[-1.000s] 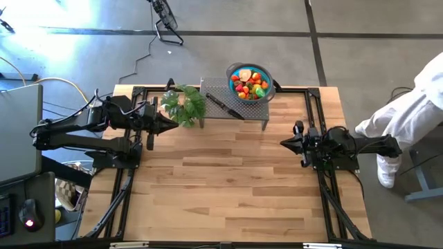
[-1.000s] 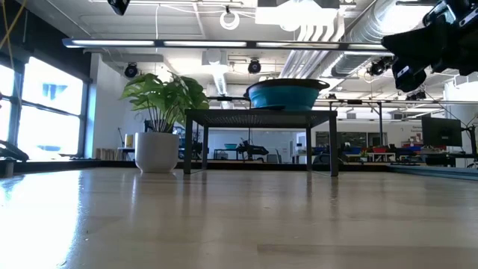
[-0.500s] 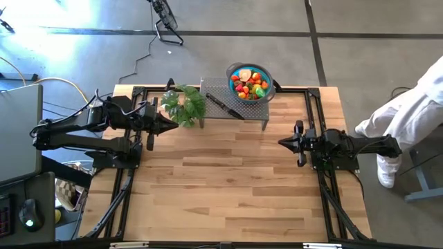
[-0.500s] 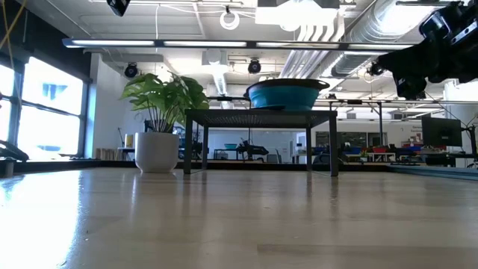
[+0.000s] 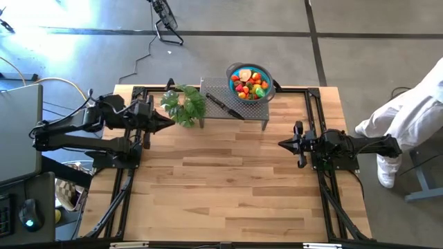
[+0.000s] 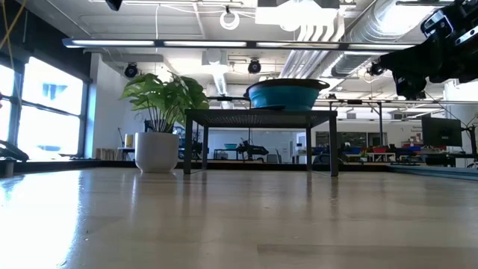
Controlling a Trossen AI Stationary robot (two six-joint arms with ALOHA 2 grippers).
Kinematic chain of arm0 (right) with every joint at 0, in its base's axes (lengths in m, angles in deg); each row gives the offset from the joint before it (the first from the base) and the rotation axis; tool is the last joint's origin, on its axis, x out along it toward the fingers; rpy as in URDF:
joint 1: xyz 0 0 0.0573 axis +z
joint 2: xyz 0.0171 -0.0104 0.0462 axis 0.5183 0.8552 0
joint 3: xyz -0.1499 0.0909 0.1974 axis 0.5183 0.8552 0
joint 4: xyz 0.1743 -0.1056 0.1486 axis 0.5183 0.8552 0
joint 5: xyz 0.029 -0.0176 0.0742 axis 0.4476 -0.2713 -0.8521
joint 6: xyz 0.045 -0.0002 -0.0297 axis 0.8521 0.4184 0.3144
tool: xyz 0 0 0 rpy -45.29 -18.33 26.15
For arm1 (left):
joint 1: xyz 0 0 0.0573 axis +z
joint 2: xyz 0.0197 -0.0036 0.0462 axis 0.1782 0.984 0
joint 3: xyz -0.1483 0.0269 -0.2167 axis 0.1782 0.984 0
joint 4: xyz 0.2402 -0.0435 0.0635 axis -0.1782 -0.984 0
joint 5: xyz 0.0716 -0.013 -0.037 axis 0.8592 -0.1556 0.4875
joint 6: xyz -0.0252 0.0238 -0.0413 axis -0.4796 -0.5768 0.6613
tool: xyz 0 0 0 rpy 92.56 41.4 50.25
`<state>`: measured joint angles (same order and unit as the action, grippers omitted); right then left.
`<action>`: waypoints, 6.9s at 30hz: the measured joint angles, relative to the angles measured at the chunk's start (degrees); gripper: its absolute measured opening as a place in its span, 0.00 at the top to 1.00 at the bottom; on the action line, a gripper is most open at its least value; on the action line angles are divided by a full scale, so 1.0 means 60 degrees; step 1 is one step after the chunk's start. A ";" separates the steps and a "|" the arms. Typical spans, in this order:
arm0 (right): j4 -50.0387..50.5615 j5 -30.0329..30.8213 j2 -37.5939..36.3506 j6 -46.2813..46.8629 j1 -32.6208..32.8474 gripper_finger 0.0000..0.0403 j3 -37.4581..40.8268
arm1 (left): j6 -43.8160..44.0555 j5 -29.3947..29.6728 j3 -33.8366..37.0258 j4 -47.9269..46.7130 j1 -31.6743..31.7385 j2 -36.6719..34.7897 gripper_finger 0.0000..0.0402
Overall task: Pick & Place Fruit
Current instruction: Return to Home Position
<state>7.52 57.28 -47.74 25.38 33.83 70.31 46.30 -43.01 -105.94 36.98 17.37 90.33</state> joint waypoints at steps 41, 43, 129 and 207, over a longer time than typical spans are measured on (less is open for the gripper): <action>-0.0065 0.0018 0.0007 -0.0047 0.0000 0.99 0.0015 | -0.0711 0.0575 0.0000 -0.1988 0.0001 -0.3200 0.99; -0.0065 0.0018 0.0007 -0.0047 0.0000 0.99 0.0015 | -0.0720 0.0574 0.0000 -0.2024 0.0001 -0.3377 0.99; -0.0065 0.0015 0.0011 -0.0047 0.0000 0.99 0.0011 | -0.1665 0.0687 0.8108 0.3650 -0.0003 -0.5798 0.99; -0.0065 0.0015 0.0011 -0.0047 0.0000 0.99 0.0014 | -0.0729 0.0291 0.8225 0.3670 0.0000 -0.5736 0.99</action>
<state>7.12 57.37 -47.68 25.09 33.83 70.39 41.92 -41.26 -56.59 59.00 17.37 55.91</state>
